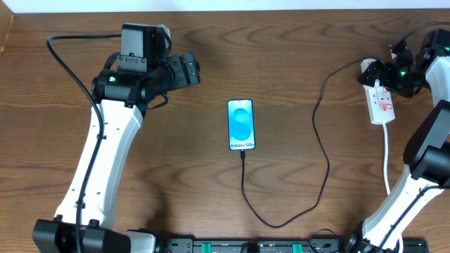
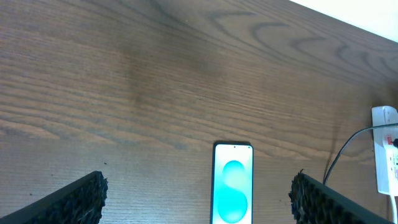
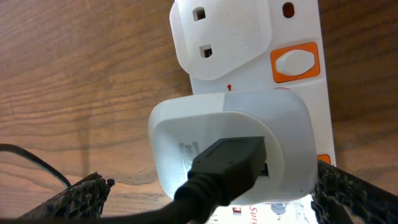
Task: Plug charger to phone and switch on socket
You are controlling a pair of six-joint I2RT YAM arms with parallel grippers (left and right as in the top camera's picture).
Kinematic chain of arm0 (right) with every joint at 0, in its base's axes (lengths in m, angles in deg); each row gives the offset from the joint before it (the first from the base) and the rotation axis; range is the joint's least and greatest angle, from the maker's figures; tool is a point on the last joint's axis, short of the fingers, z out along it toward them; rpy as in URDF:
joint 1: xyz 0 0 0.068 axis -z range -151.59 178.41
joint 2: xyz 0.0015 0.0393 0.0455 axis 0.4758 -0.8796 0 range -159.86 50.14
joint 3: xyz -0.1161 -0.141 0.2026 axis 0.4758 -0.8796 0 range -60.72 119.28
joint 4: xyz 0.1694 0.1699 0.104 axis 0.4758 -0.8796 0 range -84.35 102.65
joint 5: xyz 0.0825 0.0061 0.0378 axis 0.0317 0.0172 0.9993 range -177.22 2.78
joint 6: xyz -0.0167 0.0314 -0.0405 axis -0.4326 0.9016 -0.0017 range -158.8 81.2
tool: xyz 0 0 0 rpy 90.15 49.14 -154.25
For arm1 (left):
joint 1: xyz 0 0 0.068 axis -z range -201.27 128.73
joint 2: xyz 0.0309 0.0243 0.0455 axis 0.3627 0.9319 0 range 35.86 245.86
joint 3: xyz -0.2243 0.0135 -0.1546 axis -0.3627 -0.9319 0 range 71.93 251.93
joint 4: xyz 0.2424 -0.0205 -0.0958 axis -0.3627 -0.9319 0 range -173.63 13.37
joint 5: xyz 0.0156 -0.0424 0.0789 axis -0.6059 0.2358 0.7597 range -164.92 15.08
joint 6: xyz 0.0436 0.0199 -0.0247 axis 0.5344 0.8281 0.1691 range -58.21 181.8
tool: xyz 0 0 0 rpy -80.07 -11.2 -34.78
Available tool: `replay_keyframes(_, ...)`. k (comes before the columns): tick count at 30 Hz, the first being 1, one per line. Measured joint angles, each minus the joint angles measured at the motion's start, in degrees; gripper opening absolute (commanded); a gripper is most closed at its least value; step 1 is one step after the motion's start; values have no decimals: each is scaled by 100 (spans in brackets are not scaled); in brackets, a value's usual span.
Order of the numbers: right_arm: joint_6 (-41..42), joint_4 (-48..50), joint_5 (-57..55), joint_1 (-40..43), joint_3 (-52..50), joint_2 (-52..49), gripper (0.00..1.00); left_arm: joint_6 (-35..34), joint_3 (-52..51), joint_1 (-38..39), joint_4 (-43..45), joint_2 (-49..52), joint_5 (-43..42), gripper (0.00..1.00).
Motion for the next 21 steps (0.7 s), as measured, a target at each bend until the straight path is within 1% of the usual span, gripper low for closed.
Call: replay_keyframes(21, 0, 87, 179, 26, -31, 7, 99, 0, 0, 0, -2, 0, 0, 94)
